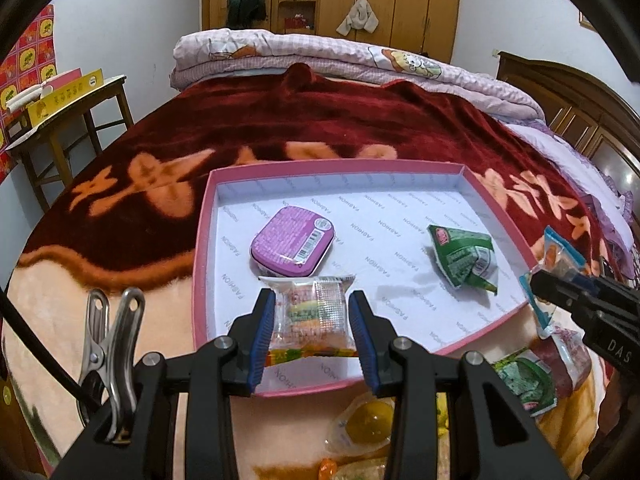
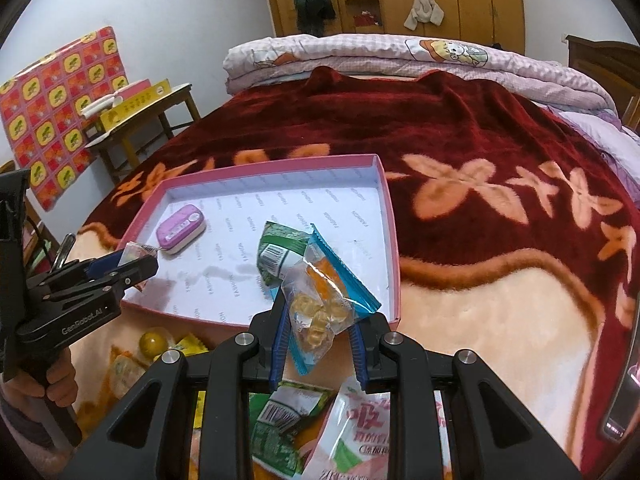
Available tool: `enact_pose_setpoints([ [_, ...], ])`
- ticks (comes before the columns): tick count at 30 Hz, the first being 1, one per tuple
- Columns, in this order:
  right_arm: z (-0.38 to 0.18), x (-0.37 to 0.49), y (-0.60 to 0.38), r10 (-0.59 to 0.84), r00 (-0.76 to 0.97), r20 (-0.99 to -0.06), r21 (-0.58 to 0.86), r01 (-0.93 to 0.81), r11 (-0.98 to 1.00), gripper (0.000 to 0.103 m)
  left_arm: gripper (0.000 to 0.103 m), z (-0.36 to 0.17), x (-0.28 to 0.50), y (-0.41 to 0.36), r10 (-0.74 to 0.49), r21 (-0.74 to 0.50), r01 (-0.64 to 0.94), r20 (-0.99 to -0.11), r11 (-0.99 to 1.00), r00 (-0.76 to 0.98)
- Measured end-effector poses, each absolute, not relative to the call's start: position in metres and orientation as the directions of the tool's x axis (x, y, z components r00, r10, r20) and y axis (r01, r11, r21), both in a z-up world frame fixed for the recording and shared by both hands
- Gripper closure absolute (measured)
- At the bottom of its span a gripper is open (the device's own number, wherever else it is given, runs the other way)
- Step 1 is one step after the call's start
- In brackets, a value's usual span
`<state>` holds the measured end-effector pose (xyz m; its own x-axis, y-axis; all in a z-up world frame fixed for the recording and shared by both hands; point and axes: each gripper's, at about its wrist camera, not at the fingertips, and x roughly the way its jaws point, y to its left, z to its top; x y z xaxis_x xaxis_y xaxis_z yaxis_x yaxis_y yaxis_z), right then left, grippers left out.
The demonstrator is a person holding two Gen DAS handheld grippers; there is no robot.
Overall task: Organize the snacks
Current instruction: 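Carry both bags over the pink tray while the right gripper opens to drop the gummy bag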
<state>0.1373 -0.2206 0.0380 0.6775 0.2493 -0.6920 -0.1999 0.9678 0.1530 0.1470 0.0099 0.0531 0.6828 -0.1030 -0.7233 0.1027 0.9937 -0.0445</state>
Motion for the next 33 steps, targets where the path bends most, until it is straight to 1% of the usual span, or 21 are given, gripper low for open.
enact_pose_setpoints([
  [11, 0.031, 0.147, -0.222, 0.26, 0.664, -0.701, 0.168, -0.2, 0.965, 0.075, 0.063, 0.044, 0.156, 0.005, -0.065, -0.009, 0.087, -0.747, 0.996, 0.661],
  [16, 0.027, 0.15, -0.22, 0.262, 0.655, -0.709, 0.175, -0.197, 0.965, 0.074, 0.058, 0.041, 0.157, 0.004, -0.058, -0.004, 0.085, -0.761, 0.996, 0.647],
  [18, 0.026, 0.15, -0.22, 0.262, 0.651, -0.712, 0.177, -0.195, 0.965, 0.072, 0.058, 0.041, 0.157, 0.004, -0.057, -0.002, 0.086, -0.762, 0.996, 0.645],
  [26, 0.03, 0.146, -0.22, 0.263, 0.665, -0.699, 0.181, -0.192, 0.965, 0.06, 0.057, 0.043, 0.155, 0.005, -0.057, -0.002, 0.086, -0.758, 0.996, 0.65],
  [33, 0.036, 0.14, -0.218, 0.261, 0.675, -0.69, 0.171, -0.198, 0.965, 0.054, 0.057, 0.054, 0.146, 0.004, -0.064, -0.004, 0.093, -0.75, 0.996, 0.658],
])
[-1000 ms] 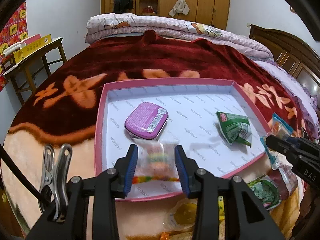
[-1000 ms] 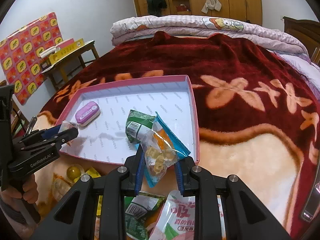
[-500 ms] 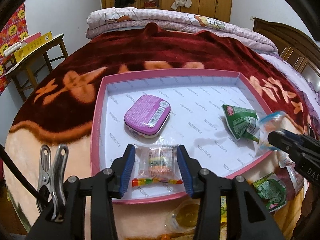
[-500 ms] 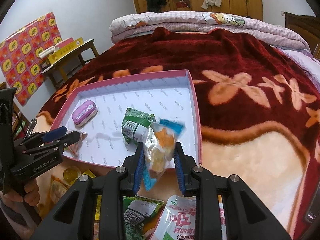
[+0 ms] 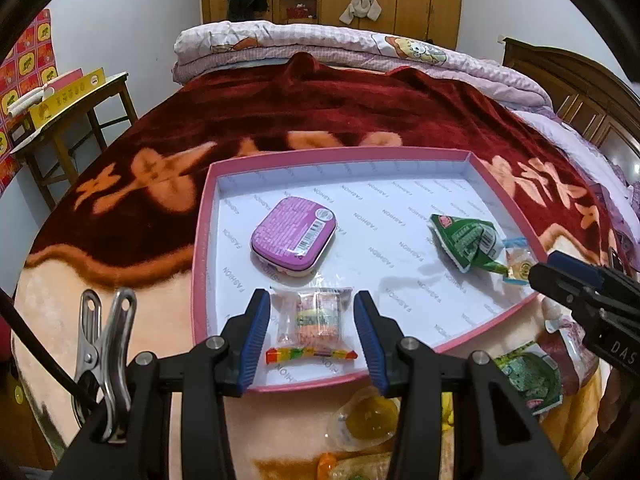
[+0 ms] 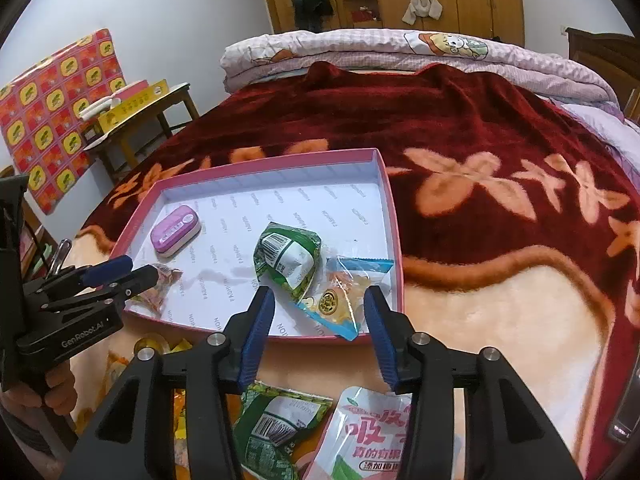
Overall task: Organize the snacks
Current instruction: 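Carry both bags over the pink tray while the right gripper opens to drop the gummy bag, then open the left gripper to drop the clear candy bag into the tray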
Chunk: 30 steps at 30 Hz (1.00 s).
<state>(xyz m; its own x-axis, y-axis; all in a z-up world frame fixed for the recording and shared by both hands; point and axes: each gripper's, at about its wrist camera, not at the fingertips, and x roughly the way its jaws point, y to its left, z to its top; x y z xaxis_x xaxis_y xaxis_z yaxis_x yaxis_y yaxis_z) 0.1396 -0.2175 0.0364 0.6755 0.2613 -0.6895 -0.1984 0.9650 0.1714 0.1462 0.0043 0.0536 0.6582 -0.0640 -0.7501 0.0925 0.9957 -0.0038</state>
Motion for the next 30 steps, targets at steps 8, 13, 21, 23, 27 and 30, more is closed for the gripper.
enact_pose_setpoints([
  [8, 0.046, 0.125, -0.217, 0.271, 0.689, -0.673, 0.175, -0.207, 0.962, 0.054, 0.057, 0.066, 0.133, 0.006, -0.083, -0.023, 0.098, -0.74, 0.995, 0.667],
  [13, 0.05, 0.114, -0.216, 0.281, 0.692, -0.665, 0.181, -0.215, 0.96, 0.054, 0.057, 0.071, 0.124, 0.006, -0.087, -0.031, 0.095, -0.738, 0.995, 0.669],
  [21, 0.051, 0.096, -0.215, 0.291, 0.692, -0.66, 0.185, -0.226, 0.956, 0.054, 0.057, 0.074, 0.108, 0.007, -0.103, -0.049, 0.101, -0.742, 0.994, 0.662],
  [23, 0.051, 0.092, -0.215, 0.292, 0.691, -0.661, 0.184, -0.228, 0.956, 0.054, 0.057, 0.075, 0.103, 0.007, -0.108, -0.053, 0.103, -0.742, 0.993, 0.661],
  [27, 0.049, 0.085, -0.215, 0.297, 0.687, -0.664, 0.192, -0.227, 0.955, 0.054, 0.057, 0.075, 0.096, 0.006, -0.113, -0.057, 0.107, -0.743, 0.993, 0.66],
  [30, 0.046, 0.08, -0.215, 0.302, 0.681, -0.667, 0.198, -0.229, 0.953, 0.054, 0.057, 0.074, 0.09, 0.005, -0.12, -0.06, 0.113, -0.746, 0.992, 0.655],
])
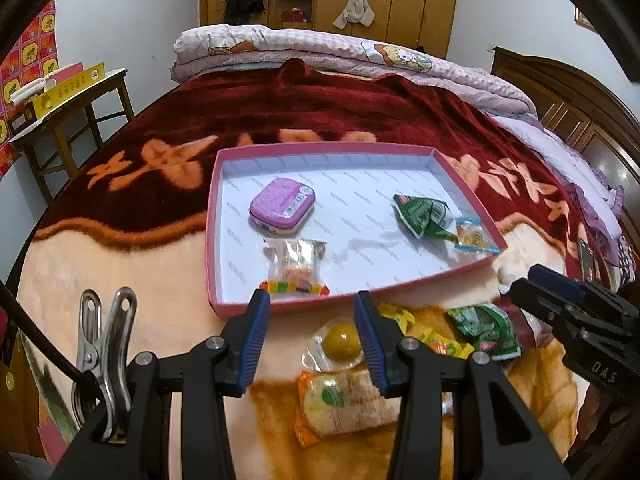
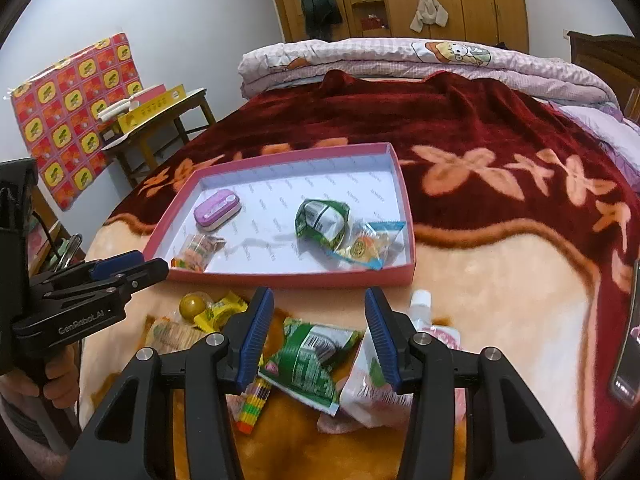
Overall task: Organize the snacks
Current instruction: 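Open the left gripper to drop the clear candy bag into the tray, then grasp the pink jelly pouch with the right gripper while the left reaches a yellow candy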
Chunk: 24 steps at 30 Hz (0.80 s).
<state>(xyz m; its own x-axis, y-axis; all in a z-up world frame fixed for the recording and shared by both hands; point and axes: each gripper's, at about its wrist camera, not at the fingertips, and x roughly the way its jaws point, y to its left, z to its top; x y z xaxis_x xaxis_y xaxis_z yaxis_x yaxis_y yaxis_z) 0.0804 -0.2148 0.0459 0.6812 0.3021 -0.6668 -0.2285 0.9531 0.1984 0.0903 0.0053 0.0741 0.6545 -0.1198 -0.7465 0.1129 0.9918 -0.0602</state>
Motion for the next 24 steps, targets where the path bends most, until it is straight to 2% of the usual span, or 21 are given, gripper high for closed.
enact_pose_setpoints([
  [24, 0.031, 0.066, -0.232, 0.286, 0.673, -0.682, 0.212, -0.192, 0.958, 0.054, 0.057, 0.055, 0.081, -0.026, -0.192, -0.088, 0.2, -0.783, 0.976, 0.592],
])
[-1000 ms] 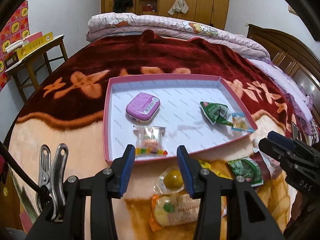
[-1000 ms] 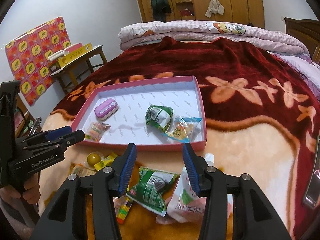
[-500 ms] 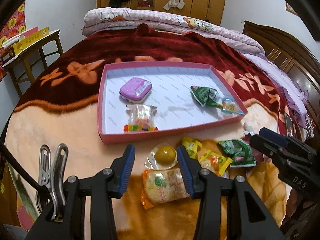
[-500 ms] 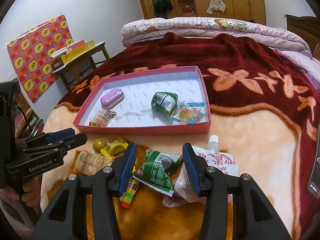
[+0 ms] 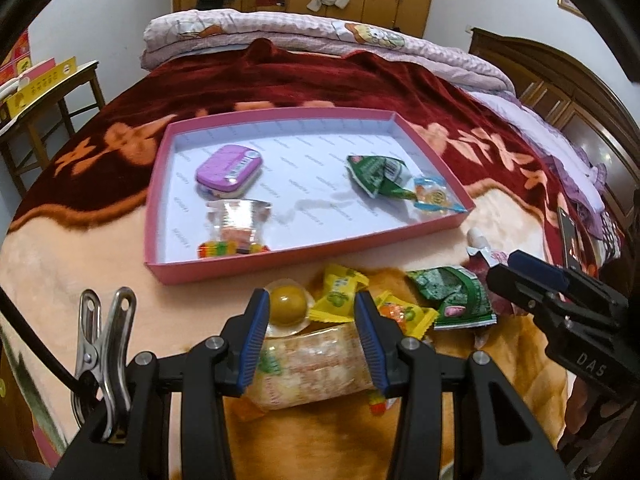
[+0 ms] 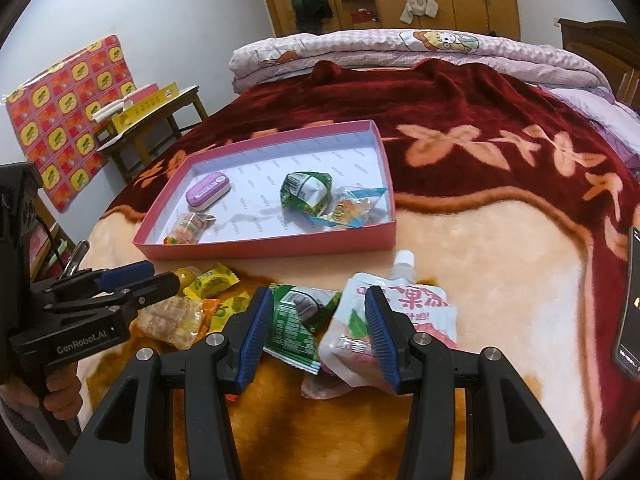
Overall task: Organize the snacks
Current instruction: 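Grasp the pink jelly pouch with the right gripper while the left reaches a yellow candy, then lift the pink pouch with the right gripper while the left grasps the yellow candy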
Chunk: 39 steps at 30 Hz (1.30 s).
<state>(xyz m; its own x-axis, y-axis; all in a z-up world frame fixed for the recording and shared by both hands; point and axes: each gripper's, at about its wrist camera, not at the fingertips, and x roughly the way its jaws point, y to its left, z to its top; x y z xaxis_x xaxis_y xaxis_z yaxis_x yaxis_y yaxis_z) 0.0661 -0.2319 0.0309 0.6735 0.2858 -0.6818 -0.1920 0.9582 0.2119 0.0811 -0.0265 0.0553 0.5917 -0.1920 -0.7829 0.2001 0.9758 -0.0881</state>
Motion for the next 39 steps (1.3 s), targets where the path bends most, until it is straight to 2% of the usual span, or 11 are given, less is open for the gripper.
enact_pose_setpoints([
  [17, 0.02, 0.071, -0.251, 0.233, 0.687, -0.688, 0.2, -0.129, 0.971, 0.054, 0.061, 0.037, 0.096, -0.055, -0.204, -0.043, 0.278, -0.787, 0.96, 0.583],
  [18, 0.02, 0.071, -0.252, 0.227, 0.69, -0.687, 0.197, -0.124, 0.973, 0.053, 0.061, 0.035, 0.096, -0.055, -0.207, -0.047, 0.28, -0.791, 0.959, 0.576],
  [20, 0.02, 0.072, -0.253, 0.22, 0.693, -0.686, 0.194, -0.118, 0.974, 0.039, 0.061, 0.03, 0.098, -0.057, -0.204, -0.046, 0.284, -0.803, 0.958, 0.559],
  [22, 0.019, 0.072, -0.255, 0.217, 0.692, -0.688, 0.195, -0.112, 0.974, 0.032, 0.061, 0.026, 0.099, -0.058, -0.202, -0.05, 0.281, -0.812, 0.959, 0.547],
  [39, 0.009, 0.076, -0.265, 0.118, 0.679, -0.725, 0.12, -0.045, 0.992, 0.03, 0.064, 0.026, 0.098, -0.053, -0.209, -0.06, 0.271, -0.8, 0.961, 0.562],
])
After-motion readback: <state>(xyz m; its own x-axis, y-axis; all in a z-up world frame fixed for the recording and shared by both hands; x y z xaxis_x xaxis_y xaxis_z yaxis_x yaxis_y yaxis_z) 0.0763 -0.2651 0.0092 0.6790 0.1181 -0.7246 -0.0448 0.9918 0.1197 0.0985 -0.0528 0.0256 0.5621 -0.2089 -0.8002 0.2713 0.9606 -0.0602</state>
